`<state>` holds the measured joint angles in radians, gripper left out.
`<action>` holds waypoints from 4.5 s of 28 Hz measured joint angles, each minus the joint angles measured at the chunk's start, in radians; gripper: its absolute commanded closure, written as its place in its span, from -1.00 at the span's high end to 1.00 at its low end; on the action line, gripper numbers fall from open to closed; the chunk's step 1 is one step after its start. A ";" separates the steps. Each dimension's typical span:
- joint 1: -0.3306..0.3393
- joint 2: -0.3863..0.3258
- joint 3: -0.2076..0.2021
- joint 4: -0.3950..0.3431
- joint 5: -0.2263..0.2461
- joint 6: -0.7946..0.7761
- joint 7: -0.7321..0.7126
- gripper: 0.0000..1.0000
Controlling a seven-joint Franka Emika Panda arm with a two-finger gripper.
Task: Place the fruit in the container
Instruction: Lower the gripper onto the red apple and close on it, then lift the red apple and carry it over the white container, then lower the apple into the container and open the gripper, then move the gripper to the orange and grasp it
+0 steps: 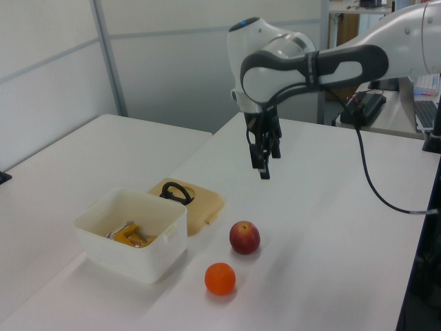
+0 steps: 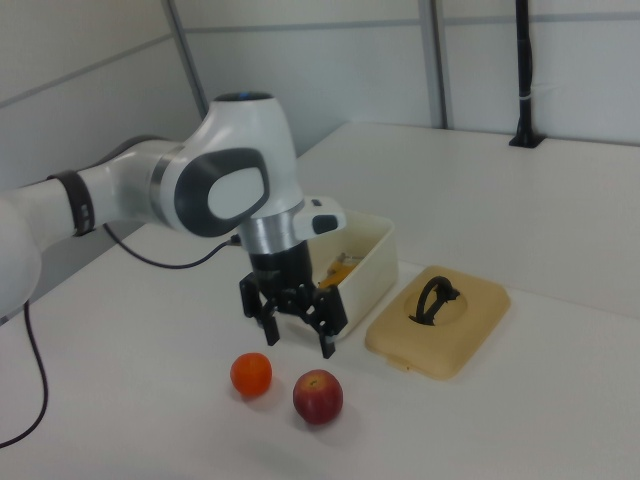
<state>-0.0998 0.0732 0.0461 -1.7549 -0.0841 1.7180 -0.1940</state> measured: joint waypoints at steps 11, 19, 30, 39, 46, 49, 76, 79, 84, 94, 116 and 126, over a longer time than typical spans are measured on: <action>0.082 -0.005 0.006 -0.202 0.027 0.277 0.004 1.00; 0.087 0.066 0.012 -0.224 0.027 0.391 0.004 1.00; 0.092 0.176 0.016 -0.219 0.007 0.500 0.004 0.75; 0.092 0.195 0.018 -0.205 -0.038 0.501 0.004 -1.00; 0.087 0.191 0.018 -0.161 -0.037 0.499 0.009 -1.00; 0.078 0.186 0.018 -0.102 -0.028 0.483 0.012 -1.00; 0.183 0.363 0.035 0.226 0.062 0.710 0.184 -0.66; 0.193 0.389 0.035 0.249 0.062 0.711 0.184 0.99; 0.195 0.399 0.035 0.259 0.046 0.709 0.184 1.00; 0.197 0.342 0.035 0.290 0.015 0.332 0.184 1.00; 0.266 0.295 0.046 0.155 -0.016 -0.017 0.184 1.00; 0.292 0.335 0.049 0.142 -0.016 0.022 0.184 1.00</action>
<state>0.1925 0.4081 0.0954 -1.6130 -0.1002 1.7397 -0.0102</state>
